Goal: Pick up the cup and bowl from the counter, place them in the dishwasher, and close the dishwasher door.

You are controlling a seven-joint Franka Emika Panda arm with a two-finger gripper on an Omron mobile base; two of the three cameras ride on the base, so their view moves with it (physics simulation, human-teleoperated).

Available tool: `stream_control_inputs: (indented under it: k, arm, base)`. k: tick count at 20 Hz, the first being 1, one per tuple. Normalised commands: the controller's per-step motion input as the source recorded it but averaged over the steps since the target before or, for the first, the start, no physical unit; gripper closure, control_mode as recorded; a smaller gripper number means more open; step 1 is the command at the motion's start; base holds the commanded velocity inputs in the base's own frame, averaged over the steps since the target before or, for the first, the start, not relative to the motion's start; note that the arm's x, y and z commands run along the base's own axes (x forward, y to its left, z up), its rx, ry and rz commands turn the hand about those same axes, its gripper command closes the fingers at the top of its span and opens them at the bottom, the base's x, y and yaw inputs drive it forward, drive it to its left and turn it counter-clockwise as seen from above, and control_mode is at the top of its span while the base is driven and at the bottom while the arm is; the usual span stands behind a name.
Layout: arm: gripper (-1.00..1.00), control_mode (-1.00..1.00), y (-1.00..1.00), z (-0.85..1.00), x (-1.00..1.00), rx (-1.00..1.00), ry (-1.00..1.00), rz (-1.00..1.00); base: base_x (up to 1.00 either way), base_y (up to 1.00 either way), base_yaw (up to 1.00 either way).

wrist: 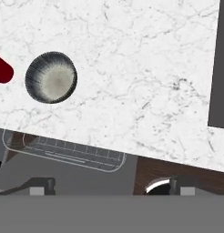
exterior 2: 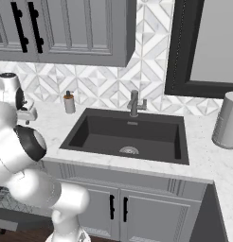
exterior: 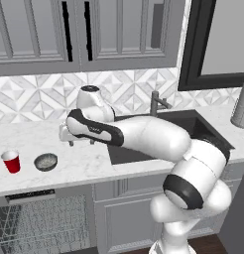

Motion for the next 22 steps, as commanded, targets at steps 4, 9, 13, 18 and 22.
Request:
stream_control_inputs:
  k: [4,9,13,18,22]
  arm:
    - [-1.00,-1.00,0.89,-0.59,0.60,-0.03,0.00,-0.01]
    - [-1.00,-1.00,0.29,-0.28,0.76,-0.01,0.14,0.00]
    - [-1.00,-1.00,0.48,-0.31,0.66,-0.06,0.12,0.00]
    - [-1.00,-1.00,0.61,-0.11,0.29,-0.10,0.03,0.00]
    - [-1.00,-1.00,0.27,-0.19,0.21,-0.12,0.04,0.00]
  base:
    - [0.00,0.00,0.00]
    - [0.00,0.00,0.00]
    - [0.00,0.00,0.00]
    - [0.00,0.00,0.00]
    - [0.00,0.00,0.00]
